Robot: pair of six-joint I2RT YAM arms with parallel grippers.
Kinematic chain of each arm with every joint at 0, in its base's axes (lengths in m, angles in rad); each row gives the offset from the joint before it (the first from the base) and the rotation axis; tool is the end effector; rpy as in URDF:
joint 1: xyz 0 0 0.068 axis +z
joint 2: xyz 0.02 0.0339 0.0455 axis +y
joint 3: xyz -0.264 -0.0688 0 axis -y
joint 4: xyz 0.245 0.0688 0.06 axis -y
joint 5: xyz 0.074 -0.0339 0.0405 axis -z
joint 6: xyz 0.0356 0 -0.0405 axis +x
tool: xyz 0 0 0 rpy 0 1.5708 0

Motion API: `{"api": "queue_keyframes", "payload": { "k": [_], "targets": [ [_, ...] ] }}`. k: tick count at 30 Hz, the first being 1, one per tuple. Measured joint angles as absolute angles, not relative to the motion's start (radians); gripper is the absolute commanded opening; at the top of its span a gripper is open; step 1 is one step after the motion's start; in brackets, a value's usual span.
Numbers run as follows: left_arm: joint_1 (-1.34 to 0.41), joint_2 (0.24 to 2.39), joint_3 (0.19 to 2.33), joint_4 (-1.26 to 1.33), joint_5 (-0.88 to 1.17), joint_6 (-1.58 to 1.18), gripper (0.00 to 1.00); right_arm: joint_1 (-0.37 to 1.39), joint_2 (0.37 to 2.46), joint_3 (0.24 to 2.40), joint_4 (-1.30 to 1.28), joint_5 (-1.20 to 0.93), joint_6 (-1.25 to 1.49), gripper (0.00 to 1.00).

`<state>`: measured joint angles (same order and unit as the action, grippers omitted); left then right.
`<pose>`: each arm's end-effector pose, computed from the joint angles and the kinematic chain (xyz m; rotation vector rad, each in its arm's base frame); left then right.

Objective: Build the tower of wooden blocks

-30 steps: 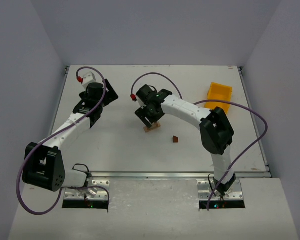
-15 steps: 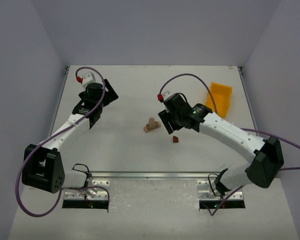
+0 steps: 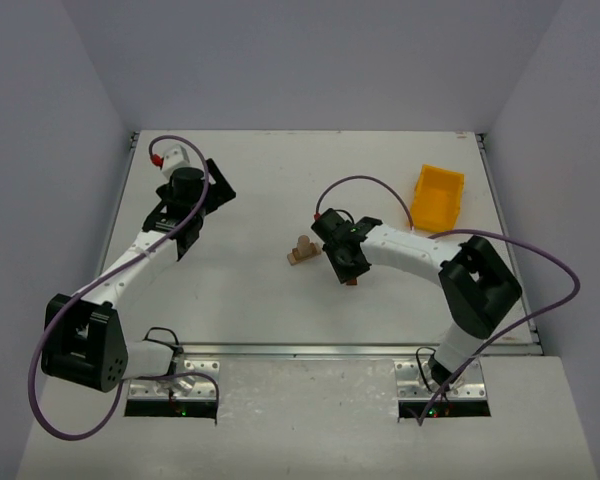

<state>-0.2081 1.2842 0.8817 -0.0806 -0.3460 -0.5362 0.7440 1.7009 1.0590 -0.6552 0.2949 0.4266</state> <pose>0.2857 -0.0480 0.2760 -0.5388 1.9520 -0.1150 0.2392 0.2061 0.1726 -0.3790 2.7240 -0.1312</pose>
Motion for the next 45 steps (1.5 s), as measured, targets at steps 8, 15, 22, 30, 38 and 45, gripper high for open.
{"api": "queue_keyframes", "payload": {
  "k": [8, 15, 22, 30, 38, 45],
  "targets": [
    [-0.208, 1.284, 0.873, -0.078, -0.342, -0.536, 1.00, 0.725, 1.778, 1.059, -0.614, 0.285, 0.454, 0.18],
    [-0.208, 1.284, 0.869, -0.078, -0.332, -0.536, 1.00, 0.715, 1.781, 1.059, -0.590, 0.284, 0.471, 0.02],
    [-0.208, 1.280, 0.861, -0.056, -0.280, -0.510, 1.00, 0.711, 1.745, 1.036, -0.568, 0.279, 0.474, 0.00],
    [-0.260, 1.235, 0.835, 0.081, 0.068, -0.344, 1.00, 0.540, 1.484, 0.829, -0.382, -0.014, 0.488, 0.00],
    [-0.598, 1.315, 1.017, 0.108, 0.472, 0.062, 1.00, 0.269, 1.347, 0.603, -0.120, -0.496, 0.596, 0.00],
    [-0.625, 1.488, 1.349, 0.016, 0.813, 0.439, 1.00, 0.058, 1.259, 0.448, 0.089, -0.779, 0.755, 0.00]
  ]
}}
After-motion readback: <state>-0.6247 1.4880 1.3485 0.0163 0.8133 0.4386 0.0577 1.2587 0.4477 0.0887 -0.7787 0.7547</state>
